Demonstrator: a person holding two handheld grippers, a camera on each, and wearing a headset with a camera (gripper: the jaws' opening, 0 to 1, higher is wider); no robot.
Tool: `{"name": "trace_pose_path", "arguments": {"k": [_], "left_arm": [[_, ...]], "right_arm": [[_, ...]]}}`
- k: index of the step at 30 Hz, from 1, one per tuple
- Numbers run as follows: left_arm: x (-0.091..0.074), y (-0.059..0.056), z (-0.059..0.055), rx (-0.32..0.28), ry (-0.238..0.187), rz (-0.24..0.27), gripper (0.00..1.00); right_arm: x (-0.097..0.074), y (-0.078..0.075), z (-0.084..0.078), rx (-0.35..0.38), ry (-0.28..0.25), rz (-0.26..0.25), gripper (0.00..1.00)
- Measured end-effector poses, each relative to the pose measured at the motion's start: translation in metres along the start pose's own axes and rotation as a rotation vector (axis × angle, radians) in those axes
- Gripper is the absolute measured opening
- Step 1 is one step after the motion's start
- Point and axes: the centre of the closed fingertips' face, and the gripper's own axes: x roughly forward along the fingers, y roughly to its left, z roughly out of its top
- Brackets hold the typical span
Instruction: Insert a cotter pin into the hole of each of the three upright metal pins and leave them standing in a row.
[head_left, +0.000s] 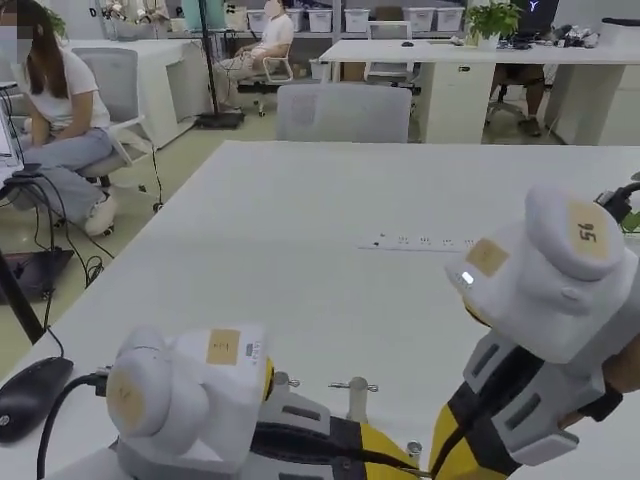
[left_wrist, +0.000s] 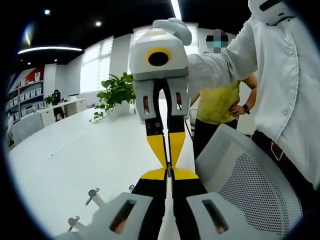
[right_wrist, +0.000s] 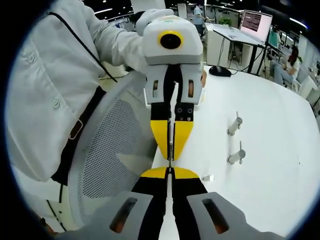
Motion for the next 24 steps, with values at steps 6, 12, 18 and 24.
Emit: {"name": "trace_pose_path", "arguments": {"k": [6,12,18,24], "left_arm": [[-0.001,0.001,-0.001,-0.006,-0.001,0.009,0.05],[0.000,0.004,-0.008,-0.010,0.008,0.023,0.10],[0.002,0.011,-0.018,-0.009,0.021,0.050,0.13],[0.004,0.021,-0.028,-0.021,0.034,0.084,0.18]], "right_arm": [[0.000,-0.001,-0.002,0.004,0.007,-0.011,0.03],[-0.002,-0.004,-0.010,0.024,0.015,-0.027,0.03],[-0.003,-0.006,-0.021,0.044,0.029,-0.043,0.03],[-0.004,-0.007,-0.033,0.076,0.038,-0.056,0.03]]}}
